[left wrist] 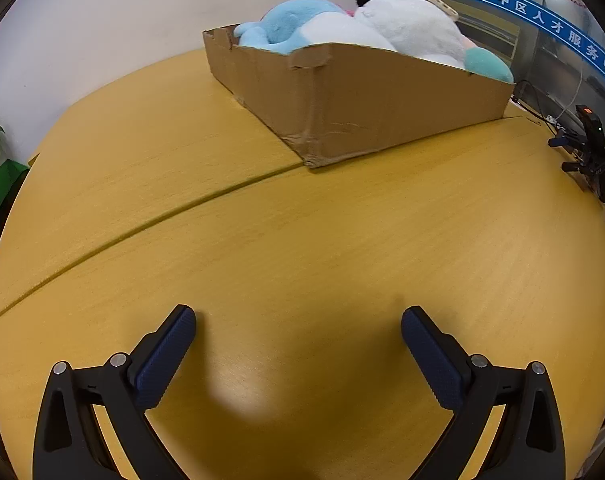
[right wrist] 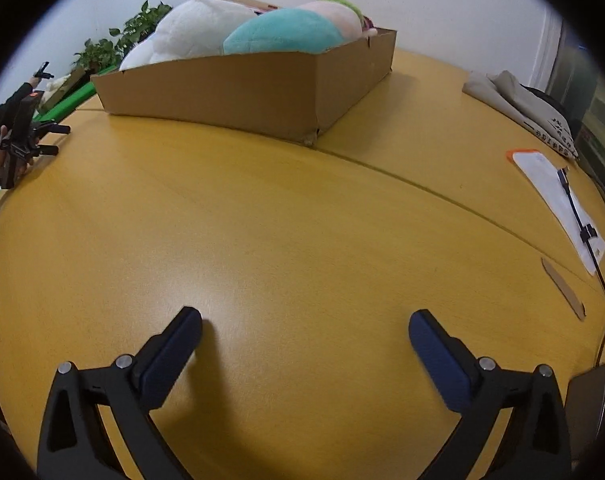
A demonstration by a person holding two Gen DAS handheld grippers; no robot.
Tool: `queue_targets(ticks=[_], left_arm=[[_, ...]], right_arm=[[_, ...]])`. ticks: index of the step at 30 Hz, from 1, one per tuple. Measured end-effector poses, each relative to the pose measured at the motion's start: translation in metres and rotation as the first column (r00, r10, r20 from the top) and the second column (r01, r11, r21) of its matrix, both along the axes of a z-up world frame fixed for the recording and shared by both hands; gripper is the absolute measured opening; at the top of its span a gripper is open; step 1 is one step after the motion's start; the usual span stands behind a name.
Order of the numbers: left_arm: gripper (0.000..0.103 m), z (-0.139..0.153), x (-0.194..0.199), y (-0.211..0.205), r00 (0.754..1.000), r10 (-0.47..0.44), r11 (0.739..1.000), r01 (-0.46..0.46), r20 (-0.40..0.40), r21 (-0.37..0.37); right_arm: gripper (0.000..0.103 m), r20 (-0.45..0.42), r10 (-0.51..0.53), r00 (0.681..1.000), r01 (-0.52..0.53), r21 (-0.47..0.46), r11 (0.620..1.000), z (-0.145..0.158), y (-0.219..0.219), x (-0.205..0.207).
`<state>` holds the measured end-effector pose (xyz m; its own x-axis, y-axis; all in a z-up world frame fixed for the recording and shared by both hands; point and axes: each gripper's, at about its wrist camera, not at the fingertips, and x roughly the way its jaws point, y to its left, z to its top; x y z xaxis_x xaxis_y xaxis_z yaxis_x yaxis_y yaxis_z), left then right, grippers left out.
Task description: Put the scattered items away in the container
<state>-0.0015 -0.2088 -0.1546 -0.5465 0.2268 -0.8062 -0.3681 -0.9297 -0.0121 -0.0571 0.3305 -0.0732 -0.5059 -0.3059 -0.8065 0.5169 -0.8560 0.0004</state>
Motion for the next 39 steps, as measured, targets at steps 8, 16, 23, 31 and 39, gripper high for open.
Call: queue_targets(ticks=[8, 16, 23, 31, 39], left_arm=[[0.103, 0.01, -0.029, -0.021, 1.0, -0.02, 1.0, 0.02, 0.008, -0.002], [0.103, 0.012, -0.038, -0.018, 1.0, -0.011, 1.0, 0.011, 0.006, -0.004], [0.103, 0.012, -0.039, -0.017, 1.0, -0.012, 1.0, 0.012, 0.006, -0.004], [0.103, 0.012, -0.039, -0.016, 1.0, -0.012, 1.0, 0.012, 0.006, -0.004], [0.103, 0.013, -0.04, -0.016, 1.0, -0.012, 1.0, 0.012, 0.006, -0.004]], right_arm=[[0.103, -0.008, 0.063, 0.998, -0.063, -0.003, 0.998, 0.0, 0.002, 0.005], [0.103, -0.01, 0.097, 0.995, -0.097, 0.001, 0.995, -0.001, 0.003, 0.005], [0.103, -0.009, 0.154, 0.988, -0.154, 0.004, 0.988, 0.001, -0.002, 0.005], [0.103, -0.004, 0.205, 0.979, -0.205, 0.001, 0.979, 0.002, -0.008, 0.01], [0.103, -0.004, 0.205, 0.979, -0.205, 0.001, 0.979, 0.002, -0.008, 0.01]])
